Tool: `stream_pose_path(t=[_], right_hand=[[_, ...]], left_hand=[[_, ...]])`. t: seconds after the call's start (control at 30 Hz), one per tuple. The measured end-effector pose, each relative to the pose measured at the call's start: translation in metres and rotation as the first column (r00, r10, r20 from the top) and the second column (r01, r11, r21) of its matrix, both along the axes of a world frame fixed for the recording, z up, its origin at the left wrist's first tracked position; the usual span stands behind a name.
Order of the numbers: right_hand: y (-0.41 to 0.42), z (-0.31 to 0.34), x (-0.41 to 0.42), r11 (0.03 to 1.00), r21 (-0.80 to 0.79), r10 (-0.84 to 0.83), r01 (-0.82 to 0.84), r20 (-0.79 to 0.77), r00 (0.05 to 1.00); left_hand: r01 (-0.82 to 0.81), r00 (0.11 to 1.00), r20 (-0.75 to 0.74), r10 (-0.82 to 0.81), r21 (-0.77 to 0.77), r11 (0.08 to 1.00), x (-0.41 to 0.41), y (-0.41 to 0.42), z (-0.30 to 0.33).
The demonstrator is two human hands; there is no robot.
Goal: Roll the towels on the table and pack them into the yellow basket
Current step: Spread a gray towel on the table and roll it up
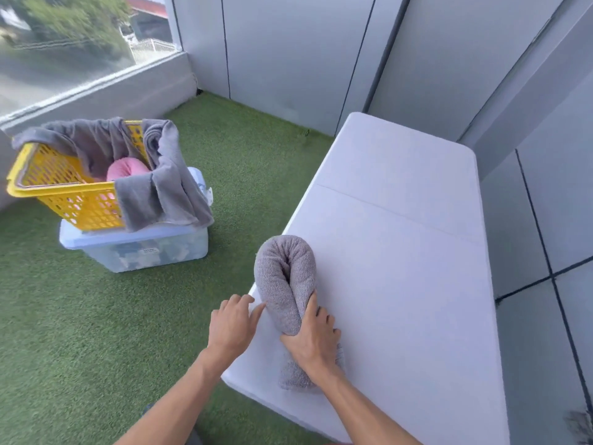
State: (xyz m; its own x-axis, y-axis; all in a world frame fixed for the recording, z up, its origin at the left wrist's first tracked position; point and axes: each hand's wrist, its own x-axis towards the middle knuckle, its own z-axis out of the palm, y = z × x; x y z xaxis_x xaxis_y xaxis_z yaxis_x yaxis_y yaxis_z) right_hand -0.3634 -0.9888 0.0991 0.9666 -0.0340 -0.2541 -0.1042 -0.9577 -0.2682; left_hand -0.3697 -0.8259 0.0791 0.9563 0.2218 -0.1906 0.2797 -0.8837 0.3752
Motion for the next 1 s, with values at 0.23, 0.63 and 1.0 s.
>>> stream_pose_path(t=[0.23,0.63,1.0], right_hand=[[0.190,0.009,0.039,0.981,0.170,0.113,-0.096,-0.094,0.989],[0.427,0.011,0.091,0.931,0.242,0.310,-0.272,-0.137,0.941],[0.599,-0.012,0.263,0.867,0.147,0.490,-0.477,-0.073,0.869]], left_hand=[[-0.106,0.994,-0.020,0.107,0.052,0.993,-0.004,0.199,0.003],[-0.335,0.942,0.013,0.334,0.019,0.942,0.004,0.435,-0.004],[-0.377,0.922,0.098,0.374,0.008,0.926,0.164,0.610,-0.021]])
